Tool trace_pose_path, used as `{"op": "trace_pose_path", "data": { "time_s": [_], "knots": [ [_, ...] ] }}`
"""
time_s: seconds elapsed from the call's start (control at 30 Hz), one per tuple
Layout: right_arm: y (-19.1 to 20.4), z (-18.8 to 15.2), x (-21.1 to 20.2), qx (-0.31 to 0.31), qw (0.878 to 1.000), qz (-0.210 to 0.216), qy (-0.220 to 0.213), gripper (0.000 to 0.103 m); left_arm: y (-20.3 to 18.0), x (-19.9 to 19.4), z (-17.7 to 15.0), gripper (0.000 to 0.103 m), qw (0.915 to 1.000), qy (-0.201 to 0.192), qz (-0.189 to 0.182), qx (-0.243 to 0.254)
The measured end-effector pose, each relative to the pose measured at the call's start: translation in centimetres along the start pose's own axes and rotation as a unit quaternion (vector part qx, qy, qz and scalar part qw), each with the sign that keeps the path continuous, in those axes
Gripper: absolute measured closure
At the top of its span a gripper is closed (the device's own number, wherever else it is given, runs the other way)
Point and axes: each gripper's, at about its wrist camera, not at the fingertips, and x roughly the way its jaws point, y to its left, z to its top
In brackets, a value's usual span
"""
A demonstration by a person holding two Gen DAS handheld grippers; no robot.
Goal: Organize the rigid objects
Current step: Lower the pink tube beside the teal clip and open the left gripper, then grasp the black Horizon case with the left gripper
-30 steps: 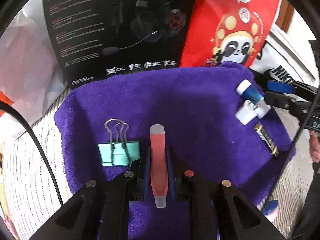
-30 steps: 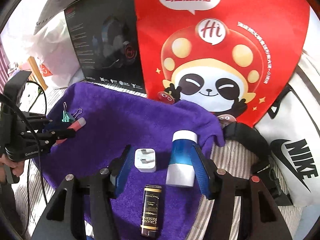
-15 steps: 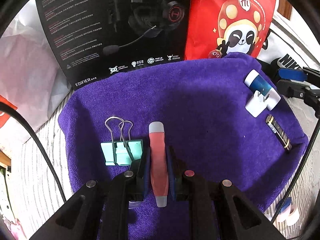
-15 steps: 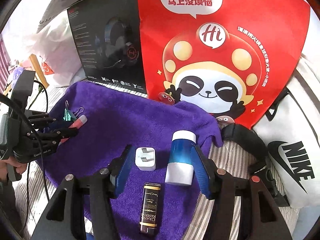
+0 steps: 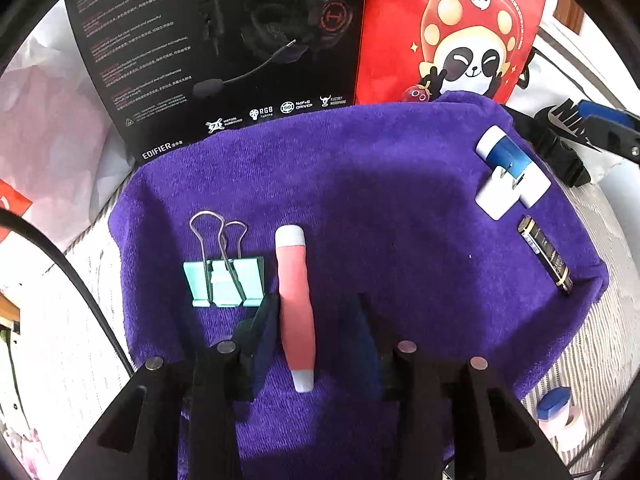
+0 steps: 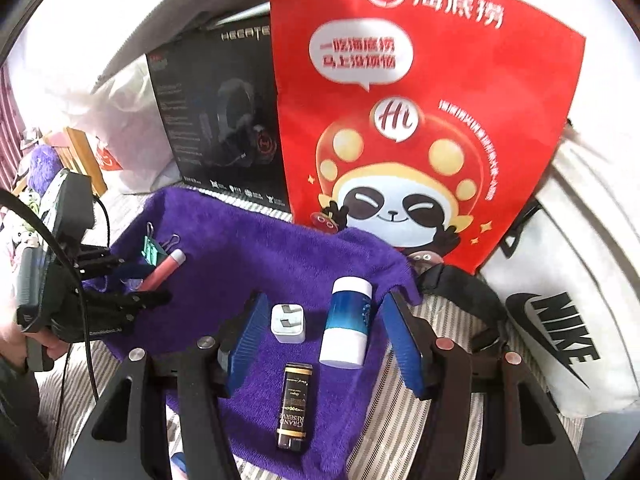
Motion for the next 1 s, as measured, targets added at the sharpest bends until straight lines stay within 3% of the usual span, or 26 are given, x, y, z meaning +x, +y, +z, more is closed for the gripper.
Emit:
{"op": "trace_pose_path", "data": {
  "time_s": [0.33,0.47,0.57,0.83,1.0],
  "knots": [
    [-0.8,-0.2,-1.9,0.020,1.000,0.001,0.010,0.041,-0.9,-5.9,-2.9,0.067,0.9995,-0.022,-0.002,-0.022],
    [-0.2,-0.7,-3.3,0.023,1.000,-0.002,0.009,0.041,-2.9,-8.3,-5.5,0.066,0.9990,-0.031,-0.026,-0.018],
    [0.6,-1.6,-4.7,0.017,1.000,-0.004,0.006,0.041,-4.5,-8.9,-7.9,0.065,0.9992,-0.035,-0.019,-0.008],
    [2.2,-8.5,-8.6,0.033,0.999,-0.010,0.009,0.041,-7.5,-7.3,-11.0,0.065,0.9988,-0.013,-0.048,0.000],
    [2.6,-13.2,-9.8,0.073,0.997,-0.016,0.012,0.041,-8.3,-5.9,-11.8,0.063,0.9995,-0.009,-0.029,0.009]
  ]
}}
